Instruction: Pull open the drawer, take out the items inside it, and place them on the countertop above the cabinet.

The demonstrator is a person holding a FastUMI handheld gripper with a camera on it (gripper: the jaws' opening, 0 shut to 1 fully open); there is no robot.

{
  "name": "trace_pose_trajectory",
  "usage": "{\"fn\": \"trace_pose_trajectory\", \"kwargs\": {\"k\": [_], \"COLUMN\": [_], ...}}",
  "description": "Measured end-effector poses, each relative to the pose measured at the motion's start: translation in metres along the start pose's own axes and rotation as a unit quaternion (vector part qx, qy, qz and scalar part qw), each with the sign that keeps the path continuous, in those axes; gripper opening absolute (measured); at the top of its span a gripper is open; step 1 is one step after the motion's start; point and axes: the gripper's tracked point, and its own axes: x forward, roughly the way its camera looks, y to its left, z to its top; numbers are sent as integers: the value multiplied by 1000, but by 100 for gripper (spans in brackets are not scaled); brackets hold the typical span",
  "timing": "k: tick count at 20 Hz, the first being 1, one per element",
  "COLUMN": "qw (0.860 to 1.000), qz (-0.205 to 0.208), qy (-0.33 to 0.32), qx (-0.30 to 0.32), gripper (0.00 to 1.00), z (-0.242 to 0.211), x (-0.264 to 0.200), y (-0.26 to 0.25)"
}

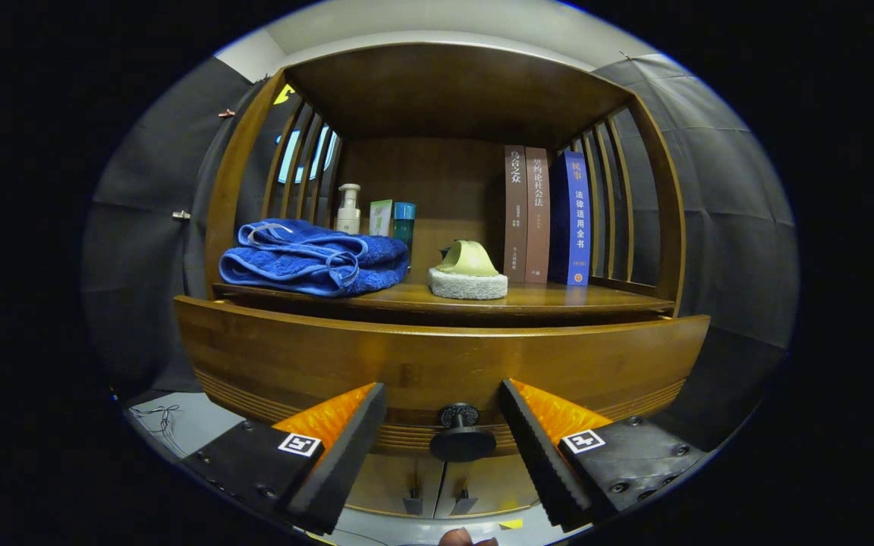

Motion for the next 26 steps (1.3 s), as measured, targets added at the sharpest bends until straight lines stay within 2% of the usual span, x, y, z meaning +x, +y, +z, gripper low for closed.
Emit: {"fn": "trace_pose_trajectory", "kwargs": {"k": [7,13,19,26], "qw": [1000,1000,999,998], "qz": [1,7,30,60], "qy": [13,4,-9,-6], "qx": [11,3,-8,34], "gripper": [99,99,100,100], "z": [3,8,61,140], "x": [33,32,-18,-103], "y": [1,4,-3,-13]}}
